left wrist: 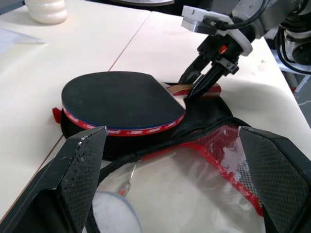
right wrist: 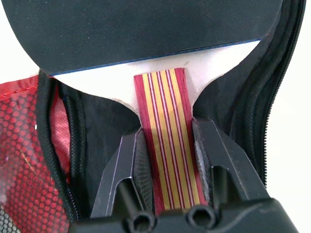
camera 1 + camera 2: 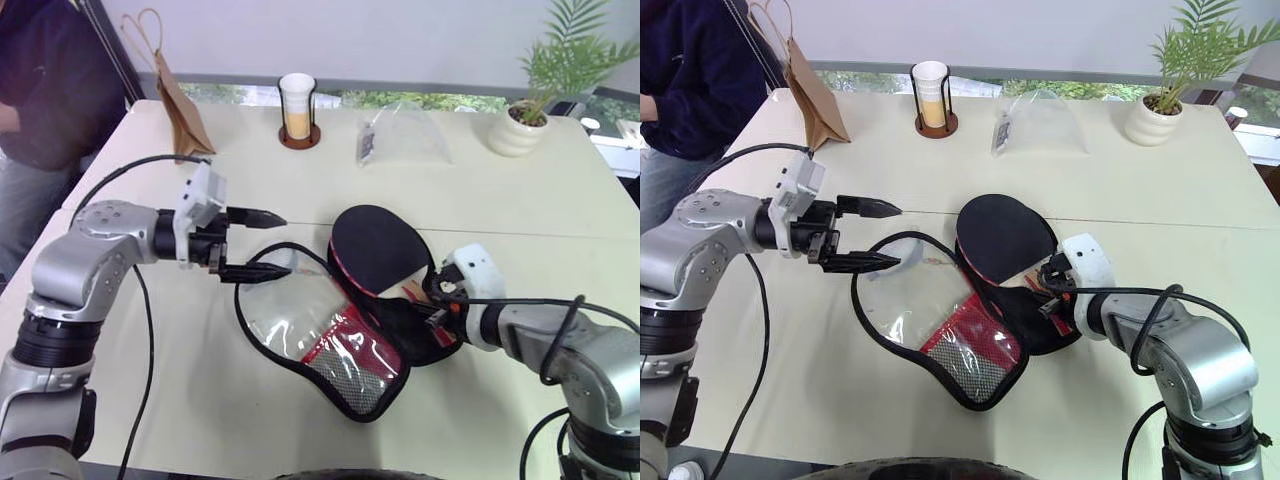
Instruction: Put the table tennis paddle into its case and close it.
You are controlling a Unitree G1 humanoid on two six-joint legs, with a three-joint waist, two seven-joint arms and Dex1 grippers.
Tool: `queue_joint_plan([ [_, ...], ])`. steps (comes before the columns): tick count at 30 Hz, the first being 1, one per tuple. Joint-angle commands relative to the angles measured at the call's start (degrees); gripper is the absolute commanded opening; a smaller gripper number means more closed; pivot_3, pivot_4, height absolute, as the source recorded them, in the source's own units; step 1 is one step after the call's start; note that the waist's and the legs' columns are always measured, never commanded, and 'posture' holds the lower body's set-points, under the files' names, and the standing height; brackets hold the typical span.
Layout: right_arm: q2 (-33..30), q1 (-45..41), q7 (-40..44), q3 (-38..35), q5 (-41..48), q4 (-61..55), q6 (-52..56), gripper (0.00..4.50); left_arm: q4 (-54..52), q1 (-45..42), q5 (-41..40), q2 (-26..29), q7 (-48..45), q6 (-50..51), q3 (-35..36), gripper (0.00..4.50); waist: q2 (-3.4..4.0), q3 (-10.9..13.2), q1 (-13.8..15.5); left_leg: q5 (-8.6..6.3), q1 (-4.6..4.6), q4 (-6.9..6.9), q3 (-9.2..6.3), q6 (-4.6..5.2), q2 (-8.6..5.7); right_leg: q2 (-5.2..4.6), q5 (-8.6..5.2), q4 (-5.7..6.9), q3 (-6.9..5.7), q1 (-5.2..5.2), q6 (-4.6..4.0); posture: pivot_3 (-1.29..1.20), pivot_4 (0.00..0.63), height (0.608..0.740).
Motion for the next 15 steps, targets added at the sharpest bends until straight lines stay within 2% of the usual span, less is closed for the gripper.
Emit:
queue_joint_plan([
  [1, 0.3, -1.4, -2.8, 1.2, 0.0, -0.1, 0.4, 0.79, -2.0, 0.1, -1.3, 0.6, 0.7, 0.3, 2.1, 4.50, 0.00, 0.0, 0.0, 0.00, 0.00, 0.00, 0.00, 0.00, 0.00, 0.00, 0.00, 0.00, 0.00, 0.00, 0.00, 0.00, 0.150, 0.740],
  [4, -0.6, -1.6, -3.6, 2.7, 0.3, 0.1, 0.4, 0.79, -2.1, 0.2, -1.4, 0.6, 1.0, 0.3, 2.1, 4.50, 0.00, 0.0, 0.0, 0.00, 0.00, 0.00, 0.00, 0.00, 0.00, 0.00, 0.00, 0.00, 0.00, 0.00, 0.00, 0.00, 0.150, 0.740],
  [6, -0.8, -2.1, -4.1, 3.3, -0.1, 0.4, 0.4, 1.84, -2.1, 0.3, -1.4, 0.6, 1.2, 0.2, 2.1, 4.50, 0.00, 0.0, 0.0, 0.00, 0.00, 0.00, 0.00, 0.01, 0.00, 0.00, 0.00, 0.00, 0.00, 0.01, 0.00, 0.00, 0.150, 0.740],
  [7, -0.8, -2.4, -4.1, 3.3, -0.1, 0.5, 0.4, 2.21, -2.1, 0.4, -1.4, 0.7, 1.3, 0.1, 2.1, 4.50, 0.00, 0.0, -0.1, -0.01, 0.00, 0.00, 0.00, 0.01, 0.00, 0.00, 0.00, 0.00, 0.00, 0.01, 0.00, 0.00, 0.150, 0.740],
  [11, -2.8, -4.8, -1.4, 1.5, 2.0, 0.0, 0.4, 4.33, -1.9, 1.3, -1.2, 1.6, 1.3, -0.1, 2.5, 4.50, 0.00, 0.0, -0.1, -0.01, 0.00, 0.00, 0.00, 0.02, 0.00, 0.01, 0.00, 0.00, 0.00, 0.00, 0.00, 0.00, 0.150, 0.740],
  [12, -3.7, -6.3, 1.3, -0.4, 3.8, -0.8, 0.4, 4.46, -1.5, 2.0, -0.8, 2.5, 0.9, -0.4, 3.0, 4.50, 0.00, 0.0, -0.2, -0.02, 0.00, 0.00, 0.00, 0.04, 0.00, 0.01, 0.00, 0.00, 0.00, 0.00, 0.00, 0.00, 0.150, 0.740],
  [15, -7.3, -9.0, 9.2, -6.2, 8.7, -1.2, -2.1, 4.46, 1.6, 3.8, 2.4, 6.6, -0.4, -3.6, 4.3, 4.50, 0.01, 0.0, -0.6, -0.15, 0.01, -0.04, -0.01, 0.26, 0.02, 0.03, 0.00, -0.01, -0.01, -0.01, 0.00, 0.00, 0.150, 0.740],
])
